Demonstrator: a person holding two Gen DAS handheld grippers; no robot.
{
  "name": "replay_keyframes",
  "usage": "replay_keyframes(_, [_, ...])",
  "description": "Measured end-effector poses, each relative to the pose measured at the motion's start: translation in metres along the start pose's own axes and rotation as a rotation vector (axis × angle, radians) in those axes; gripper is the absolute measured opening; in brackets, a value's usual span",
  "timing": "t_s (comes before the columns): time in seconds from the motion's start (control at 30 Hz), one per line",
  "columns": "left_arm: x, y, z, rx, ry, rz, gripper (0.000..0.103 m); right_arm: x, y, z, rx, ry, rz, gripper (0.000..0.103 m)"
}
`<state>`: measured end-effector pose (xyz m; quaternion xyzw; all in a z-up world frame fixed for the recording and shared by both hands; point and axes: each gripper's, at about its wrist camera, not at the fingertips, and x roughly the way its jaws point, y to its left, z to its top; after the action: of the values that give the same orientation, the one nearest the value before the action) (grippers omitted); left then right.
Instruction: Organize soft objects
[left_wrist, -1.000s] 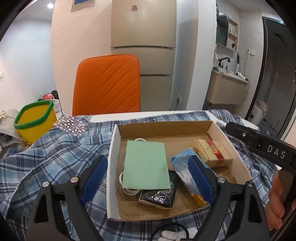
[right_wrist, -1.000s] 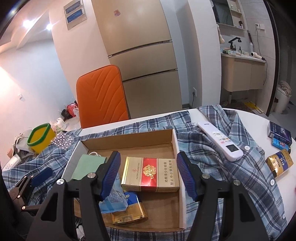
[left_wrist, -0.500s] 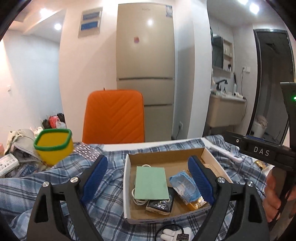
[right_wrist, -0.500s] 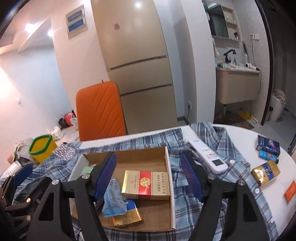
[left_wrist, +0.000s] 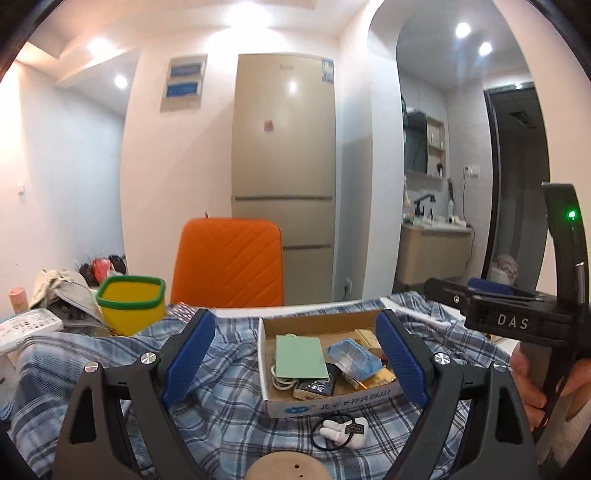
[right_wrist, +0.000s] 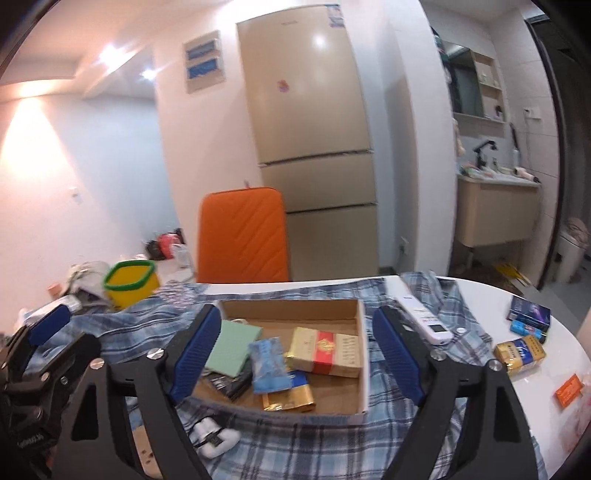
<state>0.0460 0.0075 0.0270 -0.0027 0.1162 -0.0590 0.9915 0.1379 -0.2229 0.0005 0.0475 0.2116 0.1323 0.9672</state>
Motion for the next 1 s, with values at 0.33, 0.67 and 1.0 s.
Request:
replay_keyframes(0.33, [-0.036,0.014,-0.019,0.001,-0.07,0.028,0.091,-0.025,0.013,-0.024,-0.04,-0.097,0.029,0.101])
replay_keyframes(0.67, [-0.044,0.02,-0.03,-0.01,-0.115,0.019,0.103,-0.034,0.021,-0.041,-0.108,-0.168,0.038,0.103])
replay_keyframes(1.0, [-0.04,0.012,-0.037,0.029,-0.086,0.002,0.103,-0.031,0.026,-0.046,-0.139,-0.158,0.032,0.103])
